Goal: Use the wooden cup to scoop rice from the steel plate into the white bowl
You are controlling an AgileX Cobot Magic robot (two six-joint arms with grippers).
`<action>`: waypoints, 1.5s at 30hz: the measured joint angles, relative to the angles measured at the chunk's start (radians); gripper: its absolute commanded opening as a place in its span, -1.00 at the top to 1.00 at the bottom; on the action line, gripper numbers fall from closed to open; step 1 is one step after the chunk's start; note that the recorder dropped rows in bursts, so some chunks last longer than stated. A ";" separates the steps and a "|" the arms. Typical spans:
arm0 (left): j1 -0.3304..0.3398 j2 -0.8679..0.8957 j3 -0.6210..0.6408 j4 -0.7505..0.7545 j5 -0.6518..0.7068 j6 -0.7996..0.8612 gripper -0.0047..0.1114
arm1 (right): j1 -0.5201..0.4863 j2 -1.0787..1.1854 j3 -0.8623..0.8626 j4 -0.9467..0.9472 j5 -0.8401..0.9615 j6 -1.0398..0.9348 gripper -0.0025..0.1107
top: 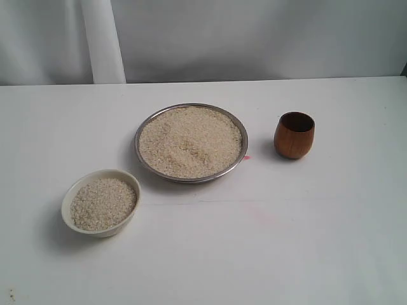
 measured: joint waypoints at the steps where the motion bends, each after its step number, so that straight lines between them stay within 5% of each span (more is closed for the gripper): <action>1: 0.000 0.000 0.000 0.000 0.000 0.000 0.92 | 0.000 0.000 0.000 0.000 0.000 0.000 0.42; 21: 0.000 0.000 0.000 0.000 0.000 0.000 0.92 | 0.000 0.000 0.000 0.000 -0.013 0.000 0.42; 37: 0.000 0.000 0.000 0.000 0.000 0.000 0.92 | 0.000 0.000 0.000 0.000 -0.614 0.000 0.42; 45: 0.000 0.000 0.000 0.000 0.000 0.000 0.92 | 0.000 0.000 0.000 0.000 -0.753 0.000 0.42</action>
